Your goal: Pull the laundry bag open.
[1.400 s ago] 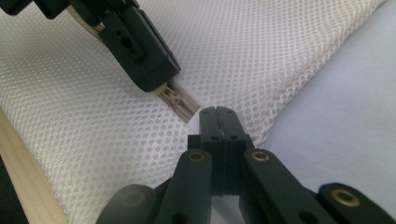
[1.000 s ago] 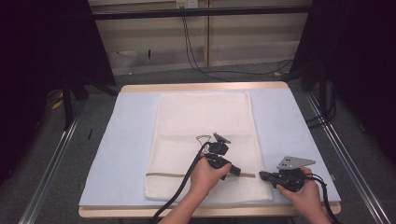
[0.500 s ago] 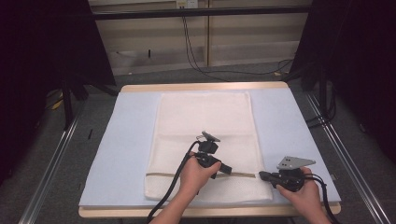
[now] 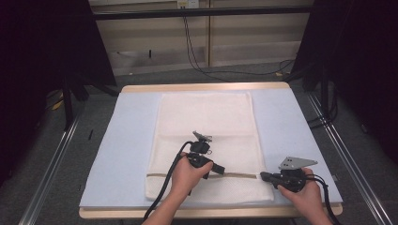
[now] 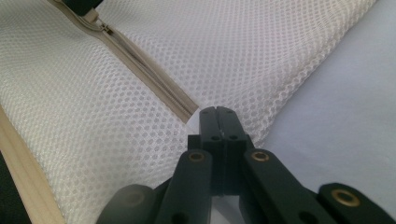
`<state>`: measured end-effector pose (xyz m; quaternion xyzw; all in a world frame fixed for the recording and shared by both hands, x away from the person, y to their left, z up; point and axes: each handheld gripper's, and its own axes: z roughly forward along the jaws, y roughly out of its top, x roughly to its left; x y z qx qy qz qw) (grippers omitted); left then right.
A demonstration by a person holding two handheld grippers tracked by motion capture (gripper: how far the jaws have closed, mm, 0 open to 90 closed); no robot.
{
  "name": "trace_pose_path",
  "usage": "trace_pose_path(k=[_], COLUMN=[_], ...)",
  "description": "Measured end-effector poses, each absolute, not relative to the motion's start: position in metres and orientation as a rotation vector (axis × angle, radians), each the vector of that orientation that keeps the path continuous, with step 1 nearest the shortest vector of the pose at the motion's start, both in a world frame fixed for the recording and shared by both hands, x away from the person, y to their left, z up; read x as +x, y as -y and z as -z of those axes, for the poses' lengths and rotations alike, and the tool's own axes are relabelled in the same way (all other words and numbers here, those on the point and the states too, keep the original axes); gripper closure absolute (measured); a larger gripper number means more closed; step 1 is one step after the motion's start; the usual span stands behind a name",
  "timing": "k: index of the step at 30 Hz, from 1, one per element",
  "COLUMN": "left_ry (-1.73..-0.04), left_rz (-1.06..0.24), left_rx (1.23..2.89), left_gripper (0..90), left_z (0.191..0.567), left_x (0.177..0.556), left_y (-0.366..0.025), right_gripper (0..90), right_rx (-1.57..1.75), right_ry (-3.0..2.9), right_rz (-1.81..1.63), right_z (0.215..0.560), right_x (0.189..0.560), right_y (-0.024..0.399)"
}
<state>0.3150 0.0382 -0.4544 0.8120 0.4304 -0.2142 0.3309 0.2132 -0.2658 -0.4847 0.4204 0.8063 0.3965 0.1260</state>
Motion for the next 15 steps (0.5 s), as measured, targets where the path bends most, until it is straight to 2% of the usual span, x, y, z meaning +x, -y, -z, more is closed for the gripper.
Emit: trace_pose_path(k=[8, 12, 15], left_ry=[-1.174, -1.181, -1.219], left_rz=[0.581, 0.537, 0.546], left_rx=[2.062, 2.097, 2.053], left_gripper=[87.7, 87.7, 87.6], left_z=[0.455, 0.455, 0.454], left_x=[0.314, 0.316, 0.315], left_y=[-0.051, -0.078, -0.097], right_gripper=[90.0, 90.0, 90.0], right_rx=[1.228, 1.230, 1.237], right_ry=[-2.345, -2.347, -2.346], right_rz=[-1.159, -1.161, -1.161], right_z=[0.485, 0.485, 0.485], right_x=[0.213, 0.213, 0.213], right_y=[0.266, 0.266, 0.266])
